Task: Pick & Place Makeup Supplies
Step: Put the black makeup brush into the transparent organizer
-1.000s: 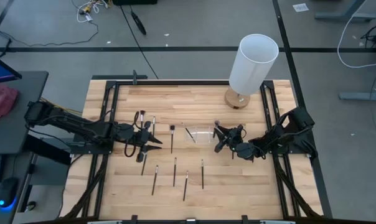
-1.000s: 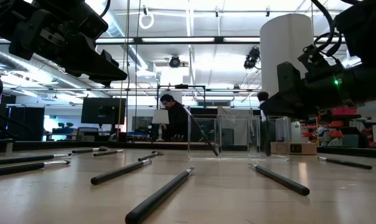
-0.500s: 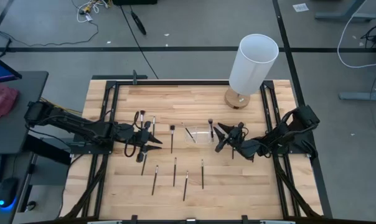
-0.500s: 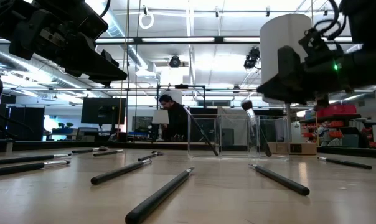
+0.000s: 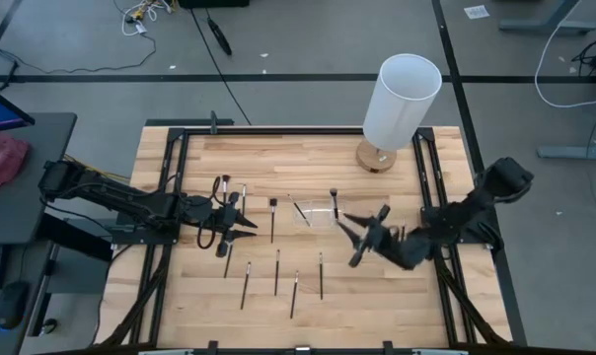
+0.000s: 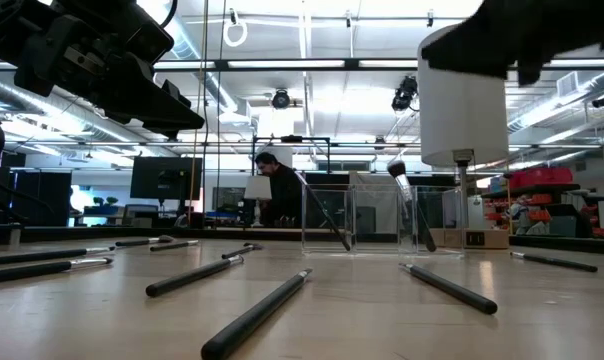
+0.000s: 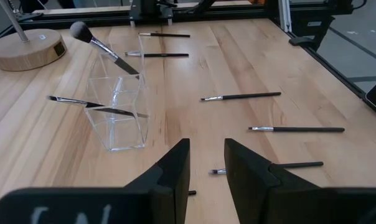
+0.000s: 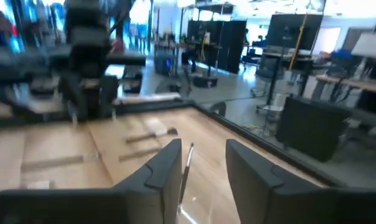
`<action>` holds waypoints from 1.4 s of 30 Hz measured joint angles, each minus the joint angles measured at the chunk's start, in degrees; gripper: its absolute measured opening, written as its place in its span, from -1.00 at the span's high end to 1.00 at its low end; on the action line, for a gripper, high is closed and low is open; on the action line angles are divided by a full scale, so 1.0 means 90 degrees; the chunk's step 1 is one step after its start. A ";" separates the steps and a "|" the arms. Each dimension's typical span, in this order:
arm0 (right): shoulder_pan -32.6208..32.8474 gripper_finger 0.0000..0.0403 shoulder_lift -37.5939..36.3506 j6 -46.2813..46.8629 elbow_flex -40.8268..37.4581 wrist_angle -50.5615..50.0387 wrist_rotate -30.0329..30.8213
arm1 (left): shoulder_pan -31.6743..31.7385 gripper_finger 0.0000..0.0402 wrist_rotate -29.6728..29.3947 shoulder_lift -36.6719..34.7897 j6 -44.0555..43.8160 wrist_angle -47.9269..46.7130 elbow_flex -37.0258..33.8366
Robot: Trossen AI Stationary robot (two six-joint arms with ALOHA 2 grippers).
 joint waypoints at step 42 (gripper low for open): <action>-0.0570 -0.30 0.0154 1.0964 0.0028 -0.8996 -0.2113 | 0.0000 0.50 -0.0026 0.0000 0.0000 0.0005 0.0000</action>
